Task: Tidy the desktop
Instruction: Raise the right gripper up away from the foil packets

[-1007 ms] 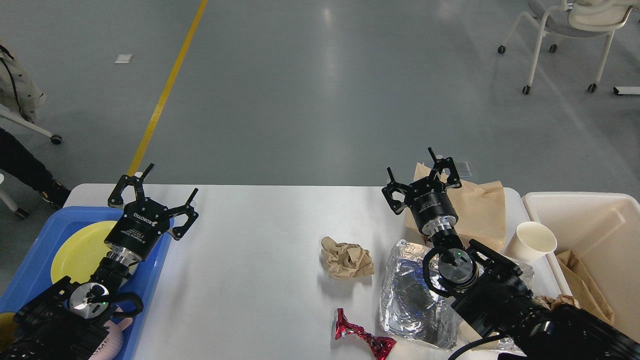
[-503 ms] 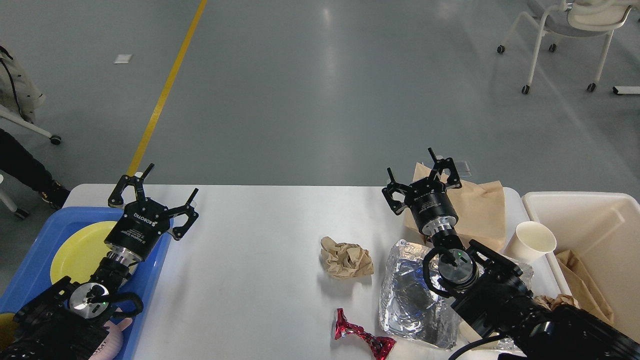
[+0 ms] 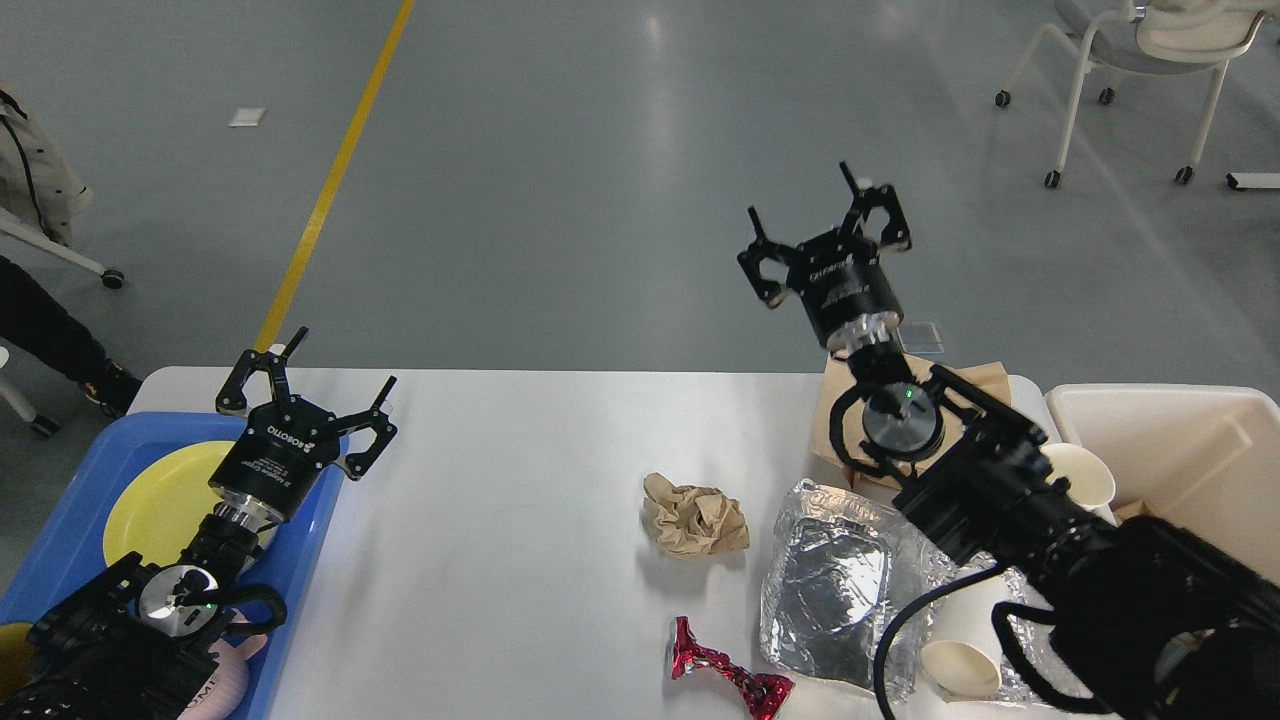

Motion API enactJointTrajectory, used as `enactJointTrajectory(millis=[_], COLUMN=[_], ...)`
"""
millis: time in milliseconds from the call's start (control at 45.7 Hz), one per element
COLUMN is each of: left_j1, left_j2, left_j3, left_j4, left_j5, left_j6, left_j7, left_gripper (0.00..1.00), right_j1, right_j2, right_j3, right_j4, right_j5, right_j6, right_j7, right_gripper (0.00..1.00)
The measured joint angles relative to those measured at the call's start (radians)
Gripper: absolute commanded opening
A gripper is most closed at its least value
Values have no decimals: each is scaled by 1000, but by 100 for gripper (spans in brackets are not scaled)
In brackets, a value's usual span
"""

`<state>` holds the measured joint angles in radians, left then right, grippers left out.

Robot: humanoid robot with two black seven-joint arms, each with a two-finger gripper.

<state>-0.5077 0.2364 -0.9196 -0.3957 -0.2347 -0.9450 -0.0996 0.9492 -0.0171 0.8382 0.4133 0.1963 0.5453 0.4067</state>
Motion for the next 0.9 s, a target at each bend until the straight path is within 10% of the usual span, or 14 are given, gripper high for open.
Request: enactJointTrajectory(millis=[897], left_j1=[0], left_j2=[0], left_j3=[0], left_j4=[0], left_j5=[0], left_j6=[0], left_j7=[0], left_gripper=[99], right_j1=[164], right_j2=[-186], right_j3=[66], right_j4=[0], right_j5=[4], right_j6=[-19], right_j7=[-2], right_gripper=[100])
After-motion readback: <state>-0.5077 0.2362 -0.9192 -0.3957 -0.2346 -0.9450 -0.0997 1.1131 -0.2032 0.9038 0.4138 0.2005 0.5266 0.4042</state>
